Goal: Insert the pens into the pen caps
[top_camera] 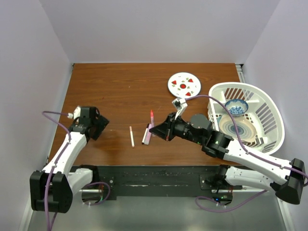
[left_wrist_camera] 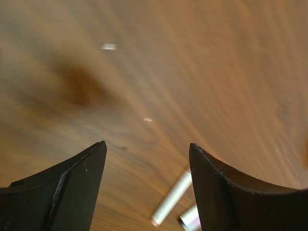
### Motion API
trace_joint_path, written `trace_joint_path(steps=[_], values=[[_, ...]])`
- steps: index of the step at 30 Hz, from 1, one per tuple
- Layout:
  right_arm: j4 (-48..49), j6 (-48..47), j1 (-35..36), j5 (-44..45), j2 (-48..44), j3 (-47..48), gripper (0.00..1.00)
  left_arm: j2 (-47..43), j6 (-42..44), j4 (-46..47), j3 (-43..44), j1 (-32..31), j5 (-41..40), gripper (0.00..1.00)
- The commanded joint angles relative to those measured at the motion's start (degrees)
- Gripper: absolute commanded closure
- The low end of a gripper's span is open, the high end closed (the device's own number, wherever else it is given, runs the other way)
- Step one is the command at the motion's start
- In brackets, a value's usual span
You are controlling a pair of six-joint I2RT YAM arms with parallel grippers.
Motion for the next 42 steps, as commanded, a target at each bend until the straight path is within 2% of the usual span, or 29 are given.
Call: trace_joint_path(steps=[1, 5, 11, 24, 31, 42], values=[[-2.26, 0.02, 0.25, 0.81, 0.39, 1.61, 1.00, -2.53, -7.42, -3.69, -3.33, 2.71, -13.26, 0.26], [-2.26, 0.55, 0.34, 0.01, 0.74, 1.17, 1.00, -2.80, -12.95, -6.58, -2.64, 3.59, -22.14, 0.25], [-3.75, 0.11, 0.34, 0.36, 0.30, 1.88, 1.00, 1.50, -10.70, -9.93, 0.18, 4.29, -32.88, 0.27], [-2.70, 2.31, 0.25, -1.57, 1.88, 3.28, 1.00, 9.06, -4.53, -3.51, -0.53, 12.20, -27.52, 0.31], [-3.05, 1.78, 0.25, -1.66, 1.27, 3.37, 1.00, 11.26, 0.74, 3.34, -1.05, 12.47, -21.55, 0.32], [-3.67, 1.52, 0.25, -1.39, -1.01, 2.67, 1.00, 17.77, -3.21, -0.53, -0.61, 12.56, -22.34, 0.45]])
